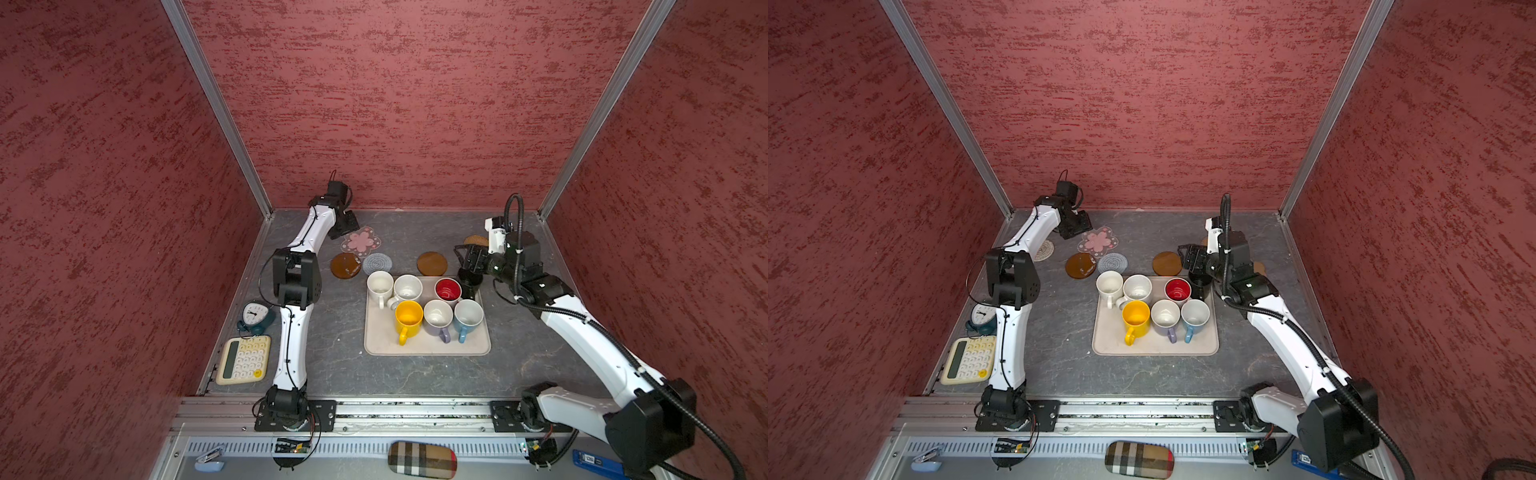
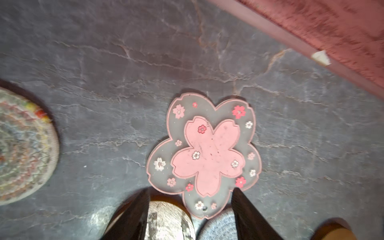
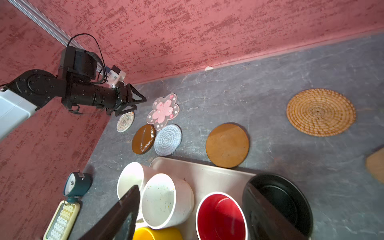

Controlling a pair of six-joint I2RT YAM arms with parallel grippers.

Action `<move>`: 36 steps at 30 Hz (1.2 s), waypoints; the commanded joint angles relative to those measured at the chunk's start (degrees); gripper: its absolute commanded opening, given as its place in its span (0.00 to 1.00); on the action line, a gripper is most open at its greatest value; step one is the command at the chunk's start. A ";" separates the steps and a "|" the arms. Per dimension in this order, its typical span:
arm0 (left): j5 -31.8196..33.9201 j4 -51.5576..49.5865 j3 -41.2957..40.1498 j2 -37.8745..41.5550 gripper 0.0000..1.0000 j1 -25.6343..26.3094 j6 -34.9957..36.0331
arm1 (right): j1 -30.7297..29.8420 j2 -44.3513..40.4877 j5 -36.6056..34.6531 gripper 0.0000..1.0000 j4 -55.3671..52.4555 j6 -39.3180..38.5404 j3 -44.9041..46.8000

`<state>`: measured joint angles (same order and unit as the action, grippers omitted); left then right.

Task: Place cups on coasters
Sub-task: Rotate the coaster at the top-center of the table.

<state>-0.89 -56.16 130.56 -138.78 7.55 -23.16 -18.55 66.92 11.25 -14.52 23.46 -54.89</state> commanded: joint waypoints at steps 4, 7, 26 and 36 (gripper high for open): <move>2.20 0.13 0.30 -1.21 0.68 0.45 -0.02 | -0.17 -0.84 -0.68 0.83 -1.09 -1.05 1.43; 2.30 0.95 -0.85 -1.62 0.71 0.28 0.04 | -0.18 -0.13 0.06 0.84 -0.36 -0.79 1.29; 1.64 2.19 -1.28 -6.49 0.72 -0.52 -0.47 | -0.18 2.69 2.15 0.84 2.93 1.06 1.31; 0.91 3.03 -1.28 -6.81 0.64 0.26 -1.25 | -0.17 3.75 2.55 0.83 3.79 1.32 1.23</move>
<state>0.27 -53.93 129.58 -144.44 7.38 -23.79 -18.55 70.41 13.08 -13.04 24.21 -53.71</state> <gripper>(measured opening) 0.647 0.831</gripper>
